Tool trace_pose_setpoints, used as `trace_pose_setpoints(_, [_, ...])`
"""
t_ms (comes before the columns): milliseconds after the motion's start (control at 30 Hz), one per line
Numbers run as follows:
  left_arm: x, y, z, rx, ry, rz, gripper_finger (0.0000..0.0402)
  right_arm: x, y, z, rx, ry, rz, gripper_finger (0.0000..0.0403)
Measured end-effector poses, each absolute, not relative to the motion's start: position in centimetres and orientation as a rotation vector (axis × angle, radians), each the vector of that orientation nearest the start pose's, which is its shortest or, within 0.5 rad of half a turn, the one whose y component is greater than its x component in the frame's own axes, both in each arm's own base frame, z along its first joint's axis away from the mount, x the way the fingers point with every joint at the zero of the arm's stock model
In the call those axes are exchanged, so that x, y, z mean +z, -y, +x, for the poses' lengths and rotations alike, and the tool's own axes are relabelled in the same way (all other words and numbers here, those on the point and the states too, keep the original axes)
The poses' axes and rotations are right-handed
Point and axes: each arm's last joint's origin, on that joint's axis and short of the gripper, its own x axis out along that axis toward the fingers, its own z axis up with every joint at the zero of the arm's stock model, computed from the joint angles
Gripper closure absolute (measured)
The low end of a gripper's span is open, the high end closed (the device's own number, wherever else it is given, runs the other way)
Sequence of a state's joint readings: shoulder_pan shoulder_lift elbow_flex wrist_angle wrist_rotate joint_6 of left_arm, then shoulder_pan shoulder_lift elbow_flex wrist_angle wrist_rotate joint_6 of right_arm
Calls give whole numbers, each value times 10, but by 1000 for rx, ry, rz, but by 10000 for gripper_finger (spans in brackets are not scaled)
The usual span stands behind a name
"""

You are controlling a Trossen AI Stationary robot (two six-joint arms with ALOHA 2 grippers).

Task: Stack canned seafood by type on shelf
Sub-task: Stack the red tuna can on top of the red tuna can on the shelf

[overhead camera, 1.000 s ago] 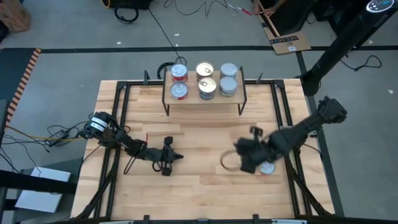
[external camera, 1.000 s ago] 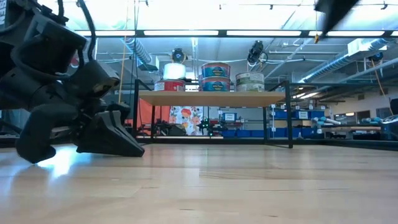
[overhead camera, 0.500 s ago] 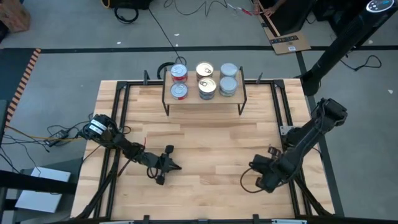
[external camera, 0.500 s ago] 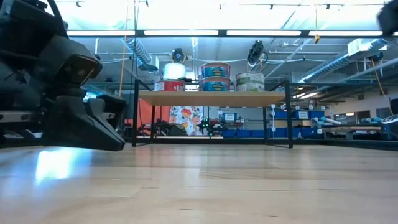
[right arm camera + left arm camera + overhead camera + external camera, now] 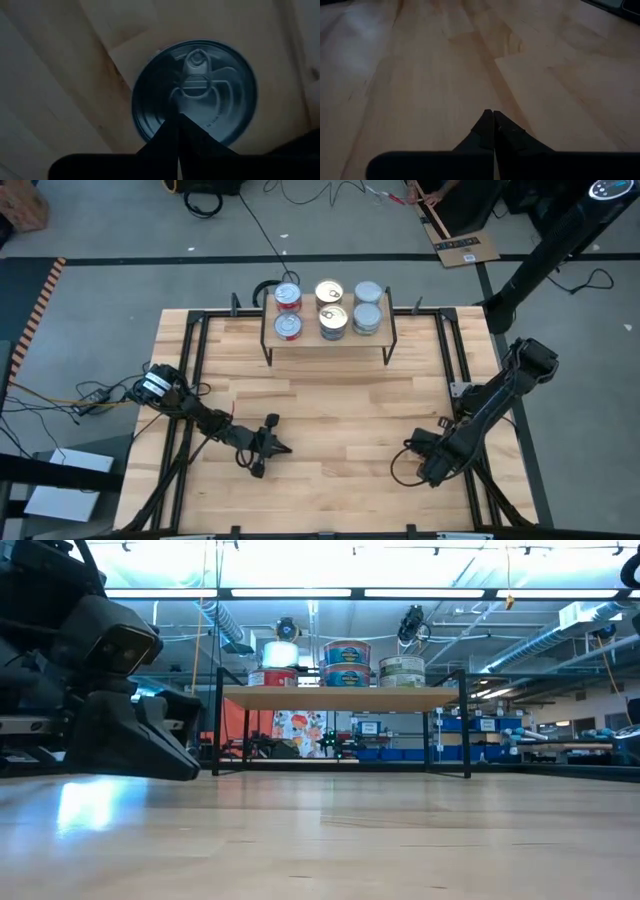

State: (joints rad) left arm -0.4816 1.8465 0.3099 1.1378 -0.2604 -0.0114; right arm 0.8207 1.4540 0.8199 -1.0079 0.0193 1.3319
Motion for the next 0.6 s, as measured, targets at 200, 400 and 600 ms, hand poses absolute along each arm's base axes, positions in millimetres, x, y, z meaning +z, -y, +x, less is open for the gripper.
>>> trace_pose_setpoints(200, [77,109,224,-212,-379,112,401,167,-158,155,-399,-1494,393,399])
trace_pose_setpoints(400, [78,111,223,-216,-377,112,401,168,-154,169,-348,-1411,401,399])
trace_pose_setpoints(600, [78,111,222,-208,-377,115,401,170,-151,189,-249,-1318,424,400])
